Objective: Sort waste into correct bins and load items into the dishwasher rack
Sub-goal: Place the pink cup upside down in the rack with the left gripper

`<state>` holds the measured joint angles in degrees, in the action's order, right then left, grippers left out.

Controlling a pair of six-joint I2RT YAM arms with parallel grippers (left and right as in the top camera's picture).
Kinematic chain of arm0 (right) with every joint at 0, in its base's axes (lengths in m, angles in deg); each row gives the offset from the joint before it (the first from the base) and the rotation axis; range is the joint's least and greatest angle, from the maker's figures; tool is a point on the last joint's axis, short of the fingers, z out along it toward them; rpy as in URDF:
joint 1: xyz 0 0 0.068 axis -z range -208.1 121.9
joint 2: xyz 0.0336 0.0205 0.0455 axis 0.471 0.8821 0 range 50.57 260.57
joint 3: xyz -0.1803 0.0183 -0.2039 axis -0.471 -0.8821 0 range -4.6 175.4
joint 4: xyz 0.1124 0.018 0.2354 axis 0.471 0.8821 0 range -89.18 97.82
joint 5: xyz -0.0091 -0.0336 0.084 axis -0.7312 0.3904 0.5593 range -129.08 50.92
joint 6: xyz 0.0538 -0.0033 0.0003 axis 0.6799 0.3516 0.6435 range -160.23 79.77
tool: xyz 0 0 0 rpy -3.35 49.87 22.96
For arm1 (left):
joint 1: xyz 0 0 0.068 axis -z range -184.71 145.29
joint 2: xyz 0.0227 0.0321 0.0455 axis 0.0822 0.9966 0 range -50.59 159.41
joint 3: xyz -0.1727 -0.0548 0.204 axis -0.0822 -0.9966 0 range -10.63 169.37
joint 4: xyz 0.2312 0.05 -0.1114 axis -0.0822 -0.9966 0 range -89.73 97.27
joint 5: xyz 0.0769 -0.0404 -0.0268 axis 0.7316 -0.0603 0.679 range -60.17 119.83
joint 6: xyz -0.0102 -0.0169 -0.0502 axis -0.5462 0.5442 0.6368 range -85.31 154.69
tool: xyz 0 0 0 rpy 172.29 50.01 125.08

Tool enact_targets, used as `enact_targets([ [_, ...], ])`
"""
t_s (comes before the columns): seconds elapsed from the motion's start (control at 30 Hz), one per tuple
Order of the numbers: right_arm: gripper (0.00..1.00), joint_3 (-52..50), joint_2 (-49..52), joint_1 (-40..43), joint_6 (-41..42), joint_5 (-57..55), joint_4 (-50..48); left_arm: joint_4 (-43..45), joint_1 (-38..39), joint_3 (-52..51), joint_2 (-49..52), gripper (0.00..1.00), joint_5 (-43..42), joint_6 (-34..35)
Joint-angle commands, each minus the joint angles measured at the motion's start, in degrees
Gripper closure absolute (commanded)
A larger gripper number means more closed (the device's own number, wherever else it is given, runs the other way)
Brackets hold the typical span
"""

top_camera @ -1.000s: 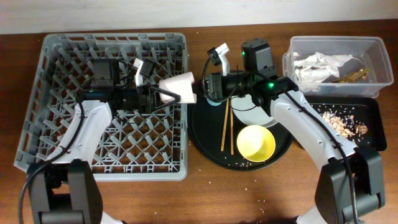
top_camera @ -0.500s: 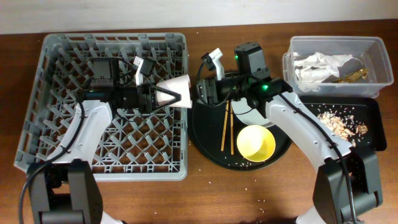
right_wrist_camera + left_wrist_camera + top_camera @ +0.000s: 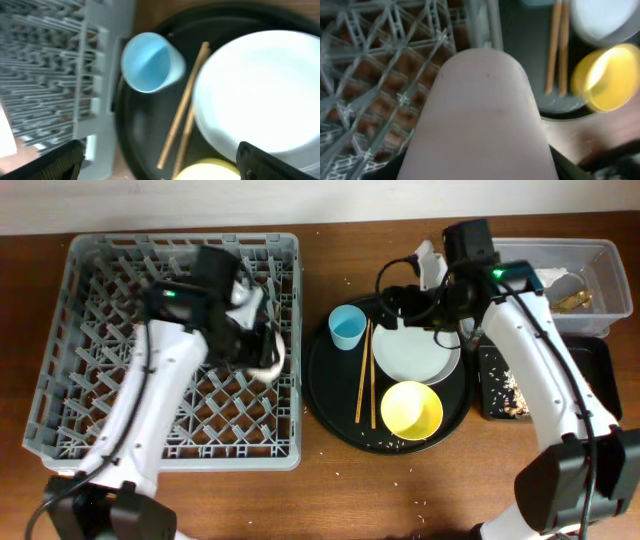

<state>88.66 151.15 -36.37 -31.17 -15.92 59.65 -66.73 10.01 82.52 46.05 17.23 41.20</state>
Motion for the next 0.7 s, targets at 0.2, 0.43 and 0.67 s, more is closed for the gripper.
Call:
enact_targets([
  [0.2,0.01,1.64,-0.46,0.04,-1.79,-7.37,1.99,0.28,9.03,-12.31,0.33,0.63,12.02,6.8],
  [0.43,0.01,1.57,-0.46,-0.02,-1.73,-7.28,1.97,14.93,9.03,-21.94,0.44,0.6,14.95,7.65],
  [0.67,0.12,1.44,4.42,-2.56,4.33,-7.32,-4.2,11.93,8.15,-17.79,0.39,0.19,13.4,7.63],
])
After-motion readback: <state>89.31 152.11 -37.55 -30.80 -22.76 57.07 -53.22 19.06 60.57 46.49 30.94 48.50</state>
